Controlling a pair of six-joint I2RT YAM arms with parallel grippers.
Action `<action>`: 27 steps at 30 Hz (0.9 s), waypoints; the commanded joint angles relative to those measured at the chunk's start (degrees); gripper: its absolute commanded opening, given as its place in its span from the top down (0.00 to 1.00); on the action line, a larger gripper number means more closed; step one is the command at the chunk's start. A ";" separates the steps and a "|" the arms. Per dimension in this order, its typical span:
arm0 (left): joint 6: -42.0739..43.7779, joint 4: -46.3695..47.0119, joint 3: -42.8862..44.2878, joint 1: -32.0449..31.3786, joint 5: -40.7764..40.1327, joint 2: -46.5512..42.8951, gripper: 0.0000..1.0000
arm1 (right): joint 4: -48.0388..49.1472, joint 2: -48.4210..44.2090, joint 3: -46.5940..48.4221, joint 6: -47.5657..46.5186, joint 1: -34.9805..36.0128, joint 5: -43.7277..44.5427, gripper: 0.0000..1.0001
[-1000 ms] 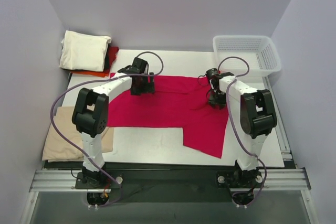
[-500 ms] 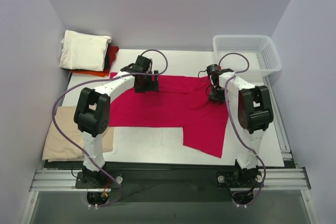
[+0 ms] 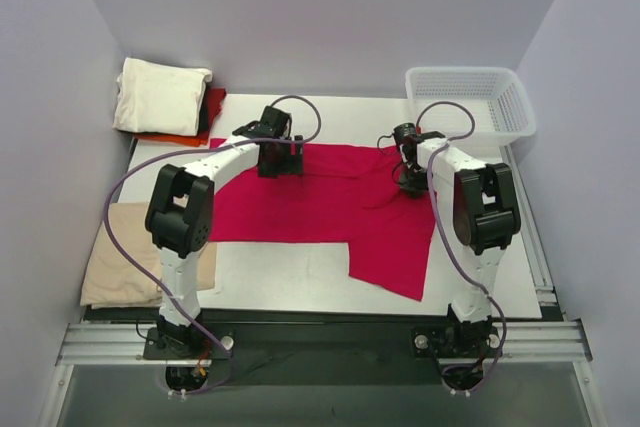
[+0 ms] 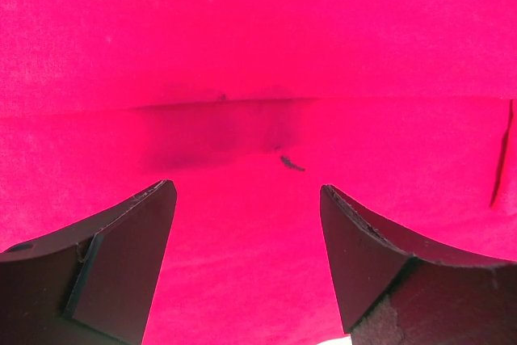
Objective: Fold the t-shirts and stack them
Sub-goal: Fold the flattened tshirt in 1/3 of the way
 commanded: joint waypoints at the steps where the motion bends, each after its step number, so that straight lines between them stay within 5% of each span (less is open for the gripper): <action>1: 1.15 -0.18 3.19 -0.06 -0.05 0.34 0.17 | -2.78 0.29 -1.83 0.87 -0.38 0.57 0.95; 27: -0.95 -8.62 6.71 -0.85 -9.63 7.64 0.17 | -6.73 -14.74 -6.92 0.44 -0.03 6.10 1.00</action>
